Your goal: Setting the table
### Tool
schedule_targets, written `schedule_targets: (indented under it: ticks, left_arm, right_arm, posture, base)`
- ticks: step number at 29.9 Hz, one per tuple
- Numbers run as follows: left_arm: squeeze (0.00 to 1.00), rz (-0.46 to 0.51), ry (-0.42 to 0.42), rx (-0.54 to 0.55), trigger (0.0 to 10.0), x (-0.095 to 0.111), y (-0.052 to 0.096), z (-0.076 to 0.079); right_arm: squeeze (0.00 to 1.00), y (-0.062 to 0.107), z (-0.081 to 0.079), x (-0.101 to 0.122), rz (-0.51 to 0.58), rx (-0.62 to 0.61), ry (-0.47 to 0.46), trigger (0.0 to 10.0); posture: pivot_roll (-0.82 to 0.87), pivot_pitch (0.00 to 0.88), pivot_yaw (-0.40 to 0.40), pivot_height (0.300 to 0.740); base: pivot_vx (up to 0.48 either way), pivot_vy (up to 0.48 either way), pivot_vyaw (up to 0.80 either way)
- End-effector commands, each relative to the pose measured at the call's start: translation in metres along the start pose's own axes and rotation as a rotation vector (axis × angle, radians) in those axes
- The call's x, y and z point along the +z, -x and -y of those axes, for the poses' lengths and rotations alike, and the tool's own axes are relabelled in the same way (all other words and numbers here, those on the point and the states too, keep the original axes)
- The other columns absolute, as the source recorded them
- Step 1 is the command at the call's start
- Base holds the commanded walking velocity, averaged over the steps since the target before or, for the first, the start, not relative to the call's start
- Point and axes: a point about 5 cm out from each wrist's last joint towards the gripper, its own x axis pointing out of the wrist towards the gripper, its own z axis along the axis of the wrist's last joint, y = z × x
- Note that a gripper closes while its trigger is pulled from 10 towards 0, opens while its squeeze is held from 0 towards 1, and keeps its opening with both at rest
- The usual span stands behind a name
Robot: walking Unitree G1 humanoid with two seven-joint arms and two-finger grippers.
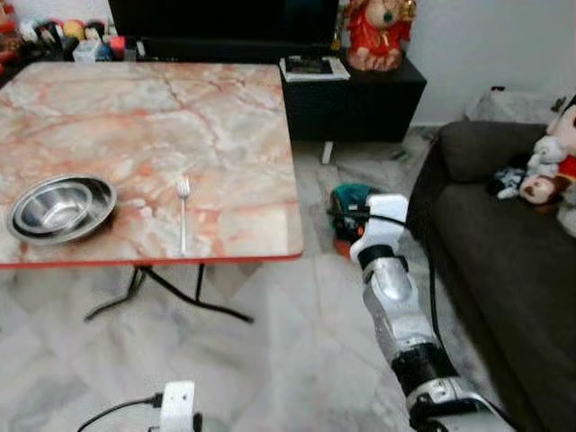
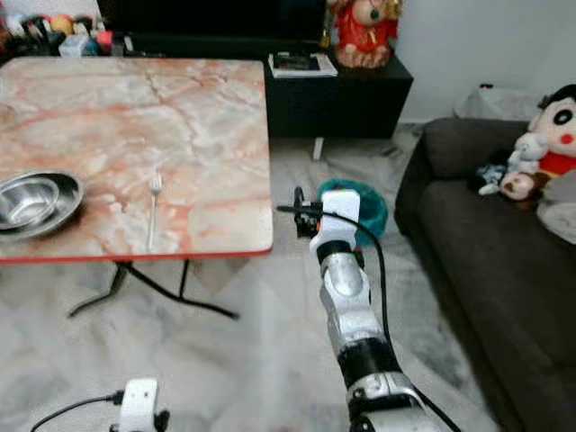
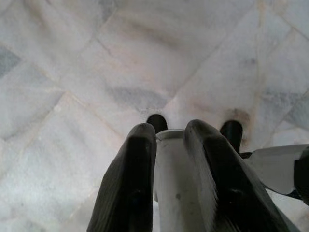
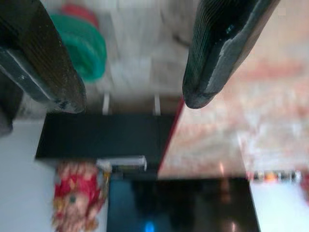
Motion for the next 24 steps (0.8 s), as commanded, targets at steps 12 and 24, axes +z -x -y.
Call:
schedule_targets:
  ticks: [12, 24]
  left_arm:
    - [0.00, -0.028, 0.012, -0.002, 10.0, -0.007, 0.002, 0.000]
    - [0.00, -0.027, 0.014, -0.001, 10.0, -0.005, 0.001, 0.000]
  right_arm:
    - [0.00, 0.042, 0.053, -0.083, -0.472, -0.196, 0.019, 10.0]
    - [0.00, 0.096, 0.063, -0.133, -0.757, -0.212, 0.001, 10.0]
  posture:
    - [0.07, 0.067, -0.085, 0.740]
    - [0.06, 0.073, -0.086, 0.740]
  base:
    - [0.000, 0.000, 0.00]
    - [0.000, 0.000, 0.00]
